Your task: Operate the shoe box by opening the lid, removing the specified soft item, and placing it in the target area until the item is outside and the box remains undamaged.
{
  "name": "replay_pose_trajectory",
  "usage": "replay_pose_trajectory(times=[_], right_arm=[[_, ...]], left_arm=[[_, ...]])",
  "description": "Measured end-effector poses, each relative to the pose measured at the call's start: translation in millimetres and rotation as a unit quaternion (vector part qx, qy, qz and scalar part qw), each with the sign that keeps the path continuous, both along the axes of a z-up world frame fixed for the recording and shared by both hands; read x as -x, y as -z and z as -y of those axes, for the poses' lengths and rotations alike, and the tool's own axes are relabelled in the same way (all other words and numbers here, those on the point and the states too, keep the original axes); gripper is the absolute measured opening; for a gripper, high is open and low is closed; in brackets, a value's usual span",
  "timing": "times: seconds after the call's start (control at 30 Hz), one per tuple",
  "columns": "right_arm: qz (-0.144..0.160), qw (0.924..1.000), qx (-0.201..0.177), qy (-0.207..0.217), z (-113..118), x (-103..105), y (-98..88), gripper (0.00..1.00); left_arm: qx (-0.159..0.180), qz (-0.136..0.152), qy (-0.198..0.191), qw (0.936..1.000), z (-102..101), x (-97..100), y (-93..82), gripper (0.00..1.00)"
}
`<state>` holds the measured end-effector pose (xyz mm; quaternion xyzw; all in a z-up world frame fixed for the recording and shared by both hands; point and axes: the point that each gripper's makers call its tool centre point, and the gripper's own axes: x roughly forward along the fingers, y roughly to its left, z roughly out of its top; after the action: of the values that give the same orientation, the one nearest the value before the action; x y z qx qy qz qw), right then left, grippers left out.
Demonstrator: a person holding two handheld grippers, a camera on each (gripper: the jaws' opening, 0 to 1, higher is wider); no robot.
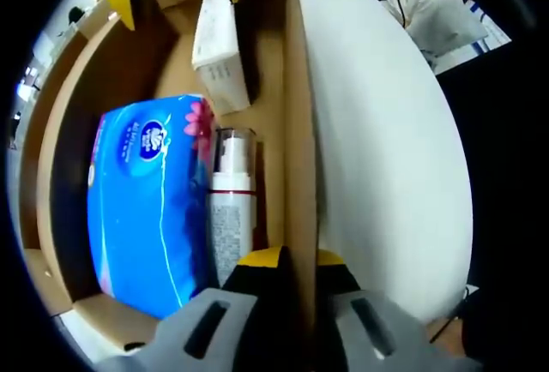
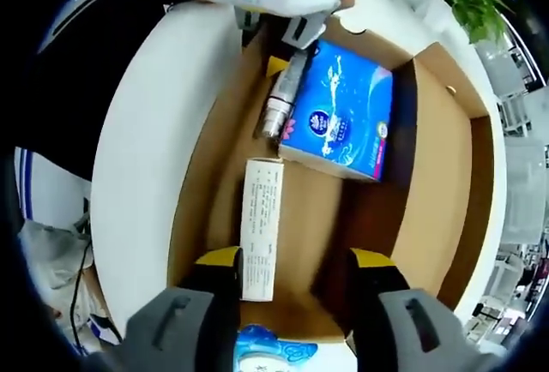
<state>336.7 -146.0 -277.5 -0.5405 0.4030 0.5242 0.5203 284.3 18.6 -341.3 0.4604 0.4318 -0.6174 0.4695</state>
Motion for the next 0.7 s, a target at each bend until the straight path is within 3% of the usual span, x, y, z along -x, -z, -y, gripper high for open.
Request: replay_pose_trajectory(times=[0.37,0.7], right_arm=[[-0.002,1.0,-0.004,0.008,3,6,-0.6,0.49],[-0.011,0.9997,-0.005,0.02,-1,10,10.6,0.5]], left_arm=[[0.0,-0.001,0.0,1.0,0,0.3,0.1,0.05],[0.0,0.001,0.0,1.0,-4,6.1,0.9,0.05]])
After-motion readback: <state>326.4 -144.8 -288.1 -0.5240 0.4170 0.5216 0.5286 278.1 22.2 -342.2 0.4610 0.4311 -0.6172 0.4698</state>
